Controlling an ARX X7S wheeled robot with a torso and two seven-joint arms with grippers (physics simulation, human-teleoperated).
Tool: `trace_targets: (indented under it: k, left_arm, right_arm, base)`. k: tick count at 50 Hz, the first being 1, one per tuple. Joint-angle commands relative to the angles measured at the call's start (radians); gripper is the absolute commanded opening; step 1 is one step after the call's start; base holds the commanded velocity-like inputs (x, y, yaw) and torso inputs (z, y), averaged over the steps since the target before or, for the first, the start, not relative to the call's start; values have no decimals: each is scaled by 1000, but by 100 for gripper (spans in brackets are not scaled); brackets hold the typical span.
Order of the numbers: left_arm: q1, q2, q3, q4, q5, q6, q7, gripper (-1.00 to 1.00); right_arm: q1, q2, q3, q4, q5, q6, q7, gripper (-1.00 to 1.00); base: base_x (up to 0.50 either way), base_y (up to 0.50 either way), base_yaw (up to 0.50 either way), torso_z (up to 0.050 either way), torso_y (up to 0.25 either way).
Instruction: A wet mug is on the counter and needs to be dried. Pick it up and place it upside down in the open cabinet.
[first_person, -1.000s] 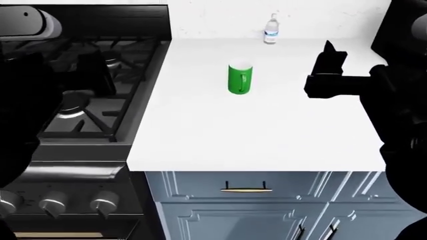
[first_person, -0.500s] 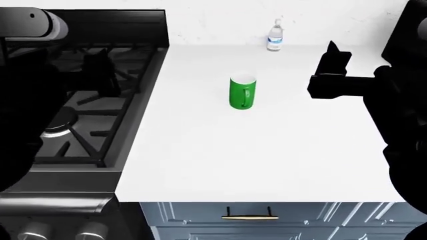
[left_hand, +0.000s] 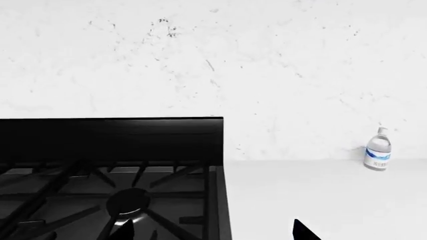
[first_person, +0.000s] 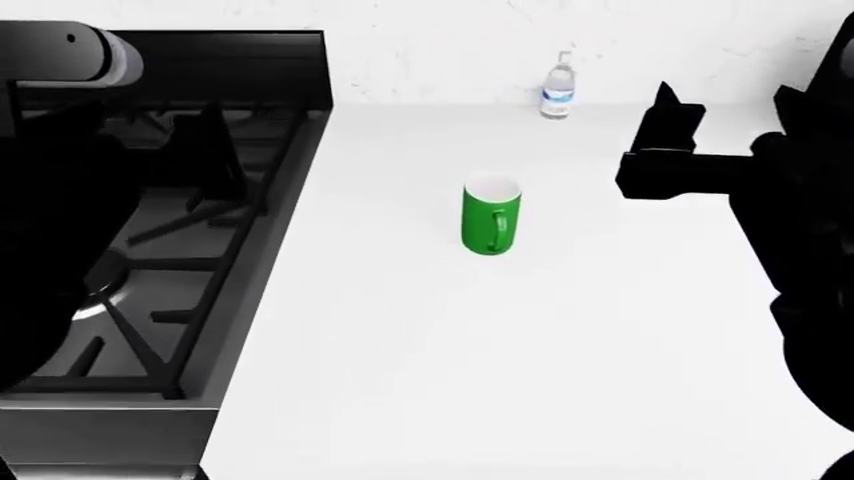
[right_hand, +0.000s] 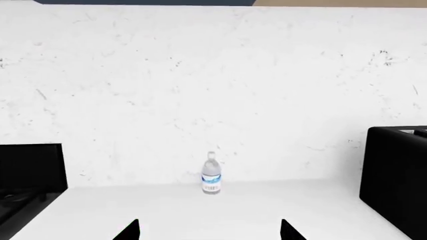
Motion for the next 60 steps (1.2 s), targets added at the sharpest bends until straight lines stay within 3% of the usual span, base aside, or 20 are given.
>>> trace_targets:
  k: [1, 30, 52, 60]
  left_arm:
    - [4, -8, 6, 7, -18, 6, -10, 100]
    - [24, -21, 37, 3, -7, 49, 8, 100]
    - [-26, -36, 44, 12, -106, 26, -32, 100]
    - [-85, -42, 64, 20, -195, 18, 66, 100]
  right_arm:
    - [-4, 15, -1, -4, 31, -14, 18, 100]
    - [-21, 34, -27, -3, 25, -52, 15, 100]
    - [-18, 58, -19, -14, 72, -79, 52, 100]
    - [-30, 62, -19, -16, 55, -93, 36, 100]
  base:
    - [180, 0, 0, 0, 0]
    - [159, 0, 0, 0, 0]
    - [23, 0, 0, 0, 0]
    - [0, 0, 0, 0, 0]
